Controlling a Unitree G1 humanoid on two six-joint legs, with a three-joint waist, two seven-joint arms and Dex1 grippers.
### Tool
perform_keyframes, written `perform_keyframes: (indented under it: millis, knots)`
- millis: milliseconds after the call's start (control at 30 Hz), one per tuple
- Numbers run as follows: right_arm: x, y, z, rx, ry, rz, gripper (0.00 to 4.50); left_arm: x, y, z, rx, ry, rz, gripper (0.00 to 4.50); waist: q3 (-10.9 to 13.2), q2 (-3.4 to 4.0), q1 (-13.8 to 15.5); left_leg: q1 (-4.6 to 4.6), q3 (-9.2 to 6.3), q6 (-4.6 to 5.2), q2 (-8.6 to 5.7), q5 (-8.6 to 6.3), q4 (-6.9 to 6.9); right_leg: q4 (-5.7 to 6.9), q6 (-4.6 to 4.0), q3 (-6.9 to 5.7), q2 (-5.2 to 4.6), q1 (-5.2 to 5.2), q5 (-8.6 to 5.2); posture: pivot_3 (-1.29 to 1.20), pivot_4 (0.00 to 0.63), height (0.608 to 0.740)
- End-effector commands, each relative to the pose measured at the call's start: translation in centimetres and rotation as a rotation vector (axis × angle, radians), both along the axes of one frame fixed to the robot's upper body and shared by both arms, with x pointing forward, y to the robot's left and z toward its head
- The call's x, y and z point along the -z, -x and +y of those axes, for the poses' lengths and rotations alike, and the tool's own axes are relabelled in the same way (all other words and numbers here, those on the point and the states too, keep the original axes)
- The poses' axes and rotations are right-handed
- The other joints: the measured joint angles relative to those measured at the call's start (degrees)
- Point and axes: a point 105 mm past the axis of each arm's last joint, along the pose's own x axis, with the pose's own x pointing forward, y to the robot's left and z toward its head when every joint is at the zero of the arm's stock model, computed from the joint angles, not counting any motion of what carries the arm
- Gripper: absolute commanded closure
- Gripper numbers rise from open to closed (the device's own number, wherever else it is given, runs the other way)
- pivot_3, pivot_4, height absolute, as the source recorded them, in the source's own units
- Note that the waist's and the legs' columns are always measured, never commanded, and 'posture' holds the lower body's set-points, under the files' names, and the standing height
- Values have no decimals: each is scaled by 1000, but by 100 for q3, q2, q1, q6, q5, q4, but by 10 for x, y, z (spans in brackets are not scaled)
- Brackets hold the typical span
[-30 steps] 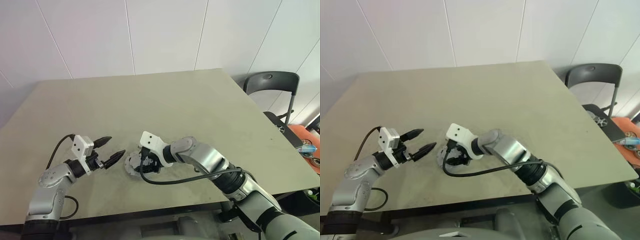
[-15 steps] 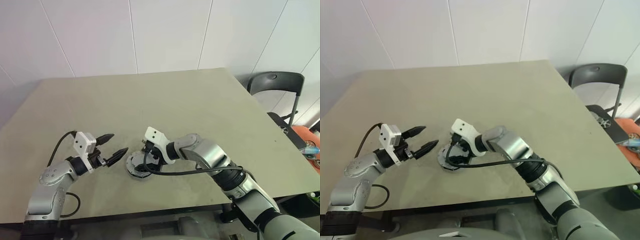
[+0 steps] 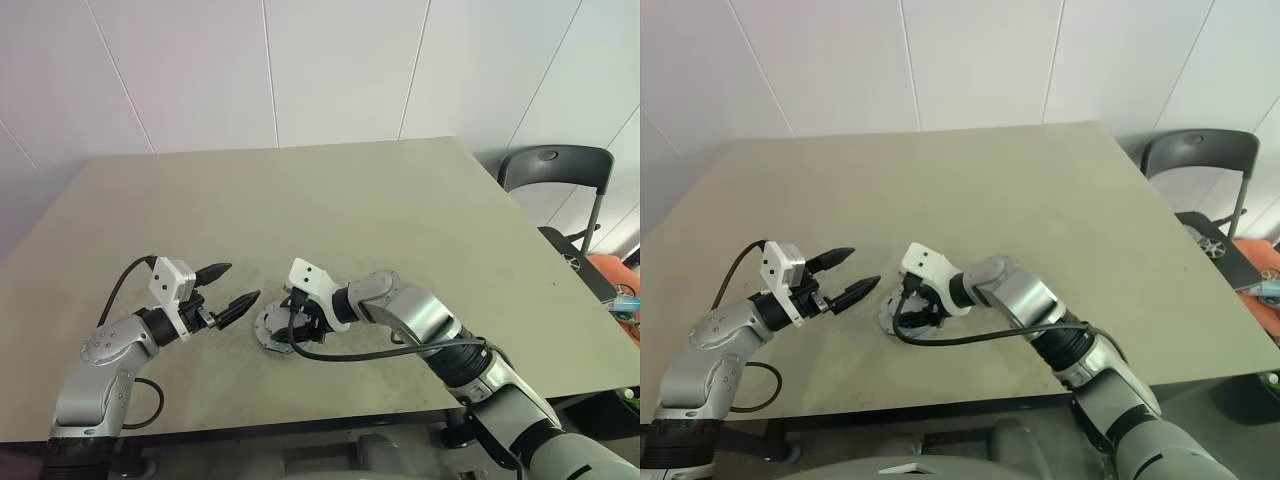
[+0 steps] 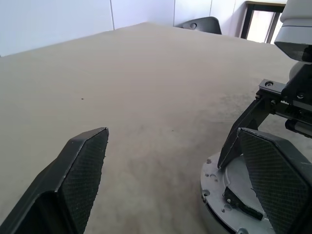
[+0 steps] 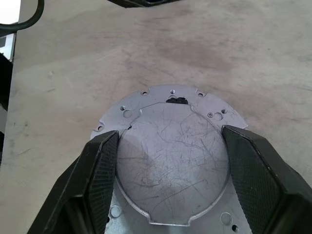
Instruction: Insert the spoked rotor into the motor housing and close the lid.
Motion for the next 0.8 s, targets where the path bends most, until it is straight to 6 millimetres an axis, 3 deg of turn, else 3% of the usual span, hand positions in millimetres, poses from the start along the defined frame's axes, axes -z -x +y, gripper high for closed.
perform_keyframes:
  millis: [33, 467, 800]
  knots:
    - [5, 2, -3, 1, 35, 12, 1505, -7, 0, 0, 11, 0, -37, 0, 0, 0, 1, 0, -1, 0, 0, 0, 0, 0, 0, 0, 0, 0, 0, 0, 0, 740]
    - [17, 5, -9, 0, 138, -14, 1505, 3, 2, 2, 22, 5, -25, 0, -1, -1, 10, 0, -1, 1, -1, 0, -1, -5, 0, -2, -2, 2, 0, 0, 0, 740]
    - [19, 15, -2, 51, 112, 135, 1505, 7, 4, 5, 19, 2, -21, 0, -2, -2, 8, 3, -2, 1, -1, 0, -1, -5, 0, -2, -2, 6, 0, 0, 0, 740]
